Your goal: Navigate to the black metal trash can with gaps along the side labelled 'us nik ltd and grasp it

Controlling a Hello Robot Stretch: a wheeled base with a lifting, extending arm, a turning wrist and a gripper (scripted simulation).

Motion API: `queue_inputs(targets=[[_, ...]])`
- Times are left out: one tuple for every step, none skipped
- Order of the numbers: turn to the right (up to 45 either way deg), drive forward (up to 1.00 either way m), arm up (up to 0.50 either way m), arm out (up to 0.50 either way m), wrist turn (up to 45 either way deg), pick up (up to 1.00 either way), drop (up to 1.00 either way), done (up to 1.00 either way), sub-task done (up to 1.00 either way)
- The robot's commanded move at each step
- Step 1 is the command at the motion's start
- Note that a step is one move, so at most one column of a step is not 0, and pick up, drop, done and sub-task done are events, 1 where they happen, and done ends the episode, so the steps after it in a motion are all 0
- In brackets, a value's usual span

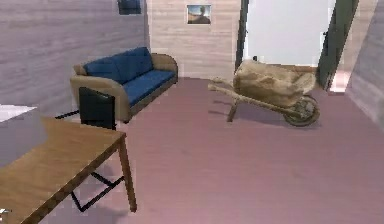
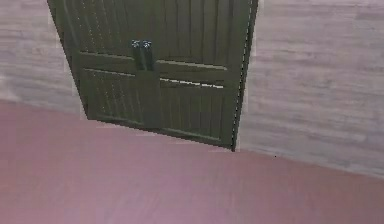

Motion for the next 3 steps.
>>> queue_inputs(targets=[[3.0,0.00,0.00,0.00,0.0,0.00,0.00,0.00,0.00],[9.0,0.00,0.00,0.00,0.0,0.00,0.00,0.00,0.00],[0.0,1.00,0.00,0.00,0.0,0.00,0.00,0.00,0.00]])
